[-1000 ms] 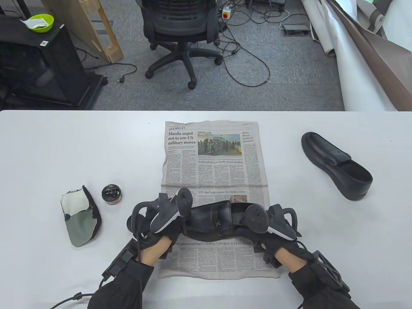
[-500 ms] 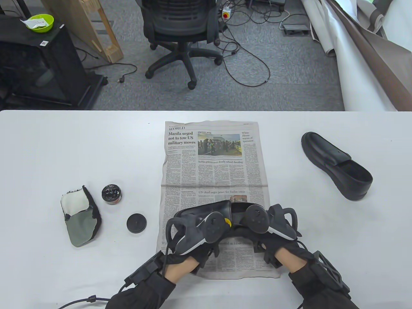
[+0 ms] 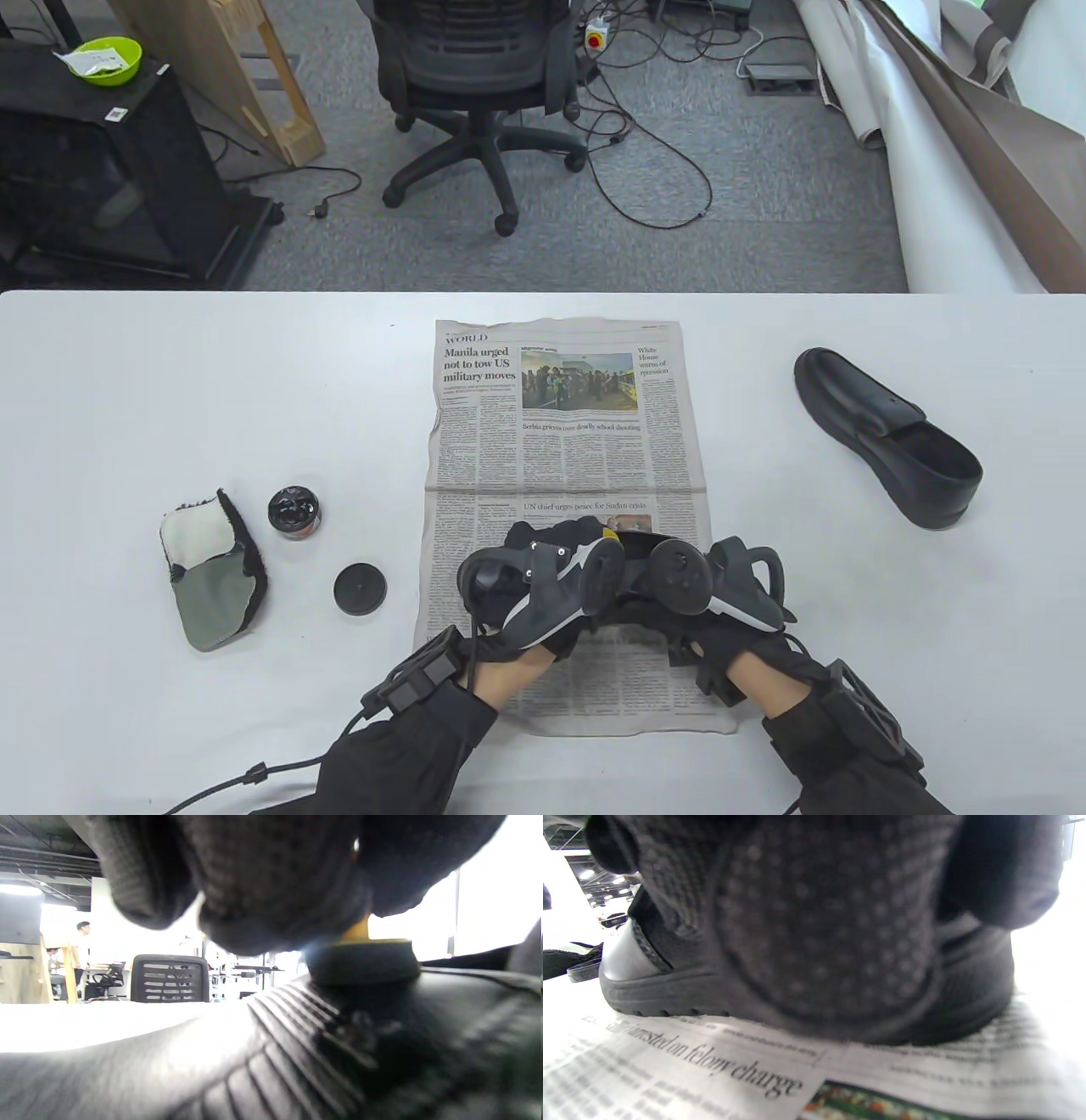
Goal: Dip and apply built-in sponge shoe polish on shoes
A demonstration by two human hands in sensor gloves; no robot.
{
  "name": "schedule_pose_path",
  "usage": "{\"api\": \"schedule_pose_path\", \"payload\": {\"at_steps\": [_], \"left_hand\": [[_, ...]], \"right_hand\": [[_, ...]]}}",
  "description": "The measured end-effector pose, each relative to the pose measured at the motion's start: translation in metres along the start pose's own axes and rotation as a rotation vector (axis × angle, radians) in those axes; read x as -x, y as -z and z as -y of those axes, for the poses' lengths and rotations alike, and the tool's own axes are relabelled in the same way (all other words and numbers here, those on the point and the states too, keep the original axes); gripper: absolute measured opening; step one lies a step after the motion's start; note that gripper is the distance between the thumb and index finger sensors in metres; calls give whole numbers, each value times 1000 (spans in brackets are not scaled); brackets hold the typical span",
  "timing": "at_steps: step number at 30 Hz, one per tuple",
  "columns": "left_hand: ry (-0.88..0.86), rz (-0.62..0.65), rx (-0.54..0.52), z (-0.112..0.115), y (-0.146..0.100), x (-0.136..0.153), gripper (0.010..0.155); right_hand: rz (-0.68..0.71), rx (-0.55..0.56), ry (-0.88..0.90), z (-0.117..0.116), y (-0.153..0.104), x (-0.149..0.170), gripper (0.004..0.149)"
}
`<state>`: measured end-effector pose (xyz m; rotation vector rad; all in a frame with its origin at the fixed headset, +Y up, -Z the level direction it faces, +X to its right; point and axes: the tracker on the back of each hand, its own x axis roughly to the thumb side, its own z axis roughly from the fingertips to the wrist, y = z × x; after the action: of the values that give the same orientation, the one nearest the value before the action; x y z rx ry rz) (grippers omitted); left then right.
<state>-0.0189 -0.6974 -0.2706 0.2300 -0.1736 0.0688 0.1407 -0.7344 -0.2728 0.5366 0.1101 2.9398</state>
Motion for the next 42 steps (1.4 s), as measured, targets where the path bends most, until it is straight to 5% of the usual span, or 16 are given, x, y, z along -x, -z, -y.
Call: {"api": "schedule_pose_path", "payload": {"at_steps": [10,20,27,34,42], "left_hand": [[123,-143,197,12,25,35,46],[146,-264,333,4,6,89,45],[-28,-113,317,-1,-13,64,46],[-138,-66,77,-5,-16,21,46],[-24,-103,100,4,-13,18,46]], "right_hand": [[-5,1,-7,0,0,0,45],[-6,-2,-10,0,0,-1,45],[-7,-3,-9,1,0,-1,45],[-4,-2,-9,1,0,-1,45],[-6,0,-10,1,0,-1,45]]}}
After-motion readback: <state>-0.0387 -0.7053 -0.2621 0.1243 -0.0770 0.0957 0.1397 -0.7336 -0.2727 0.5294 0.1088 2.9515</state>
